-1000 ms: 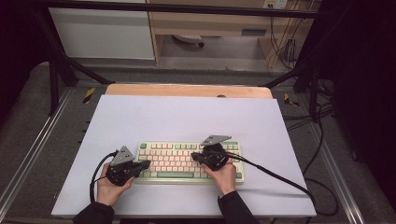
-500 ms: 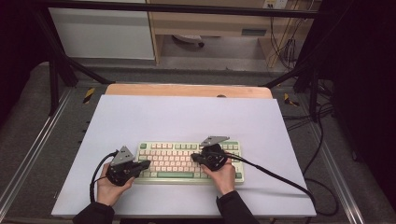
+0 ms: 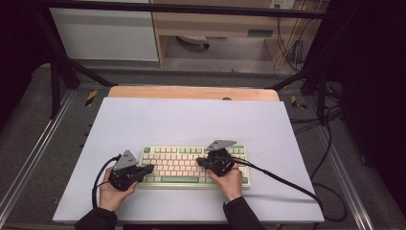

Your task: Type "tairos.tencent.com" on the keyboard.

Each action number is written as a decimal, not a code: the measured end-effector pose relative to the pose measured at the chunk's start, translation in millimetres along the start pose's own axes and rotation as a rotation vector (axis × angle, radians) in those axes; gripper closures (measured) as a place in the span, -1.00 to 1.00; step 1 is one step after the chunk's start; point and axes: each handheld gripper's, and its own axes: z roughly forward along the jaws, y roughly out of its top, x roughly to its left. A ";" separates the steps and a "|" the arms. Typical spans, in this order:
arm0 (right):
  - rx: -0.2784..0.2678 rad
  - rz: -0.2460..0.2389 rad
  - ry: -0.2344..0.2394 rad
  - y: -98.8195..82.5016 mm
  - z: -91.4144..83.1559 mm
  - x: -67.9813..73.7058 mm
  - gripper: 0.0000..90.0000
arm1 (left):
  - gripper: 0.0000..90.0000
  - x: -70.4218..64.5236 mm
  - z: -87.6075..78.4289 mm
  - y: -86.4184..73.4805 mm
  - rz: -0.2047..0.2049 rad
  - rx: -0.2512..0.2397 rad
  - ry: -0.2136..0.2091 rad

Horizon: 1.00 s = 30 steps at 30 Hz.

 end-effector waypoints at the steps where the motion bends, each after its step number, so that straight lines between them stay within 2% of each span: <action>1: -0.002 -0.002 0.000 0.2 -1.2 0.6 1.00 | 0.99 0.0 0.0 0.0 -0.001 0.000 0.000; 17: -0.038 -0.028 0.034 1.8 -20.2 11.6 1.00 | 0.99 -0.3 0.1 0.2 0.002 0.000 0.000; 30: -0.021 -0.034 0.064 -3.3 -11.9 21.6 1.00 | 0.99 -0.7 0.5 0.2 0.002 0.001 0.000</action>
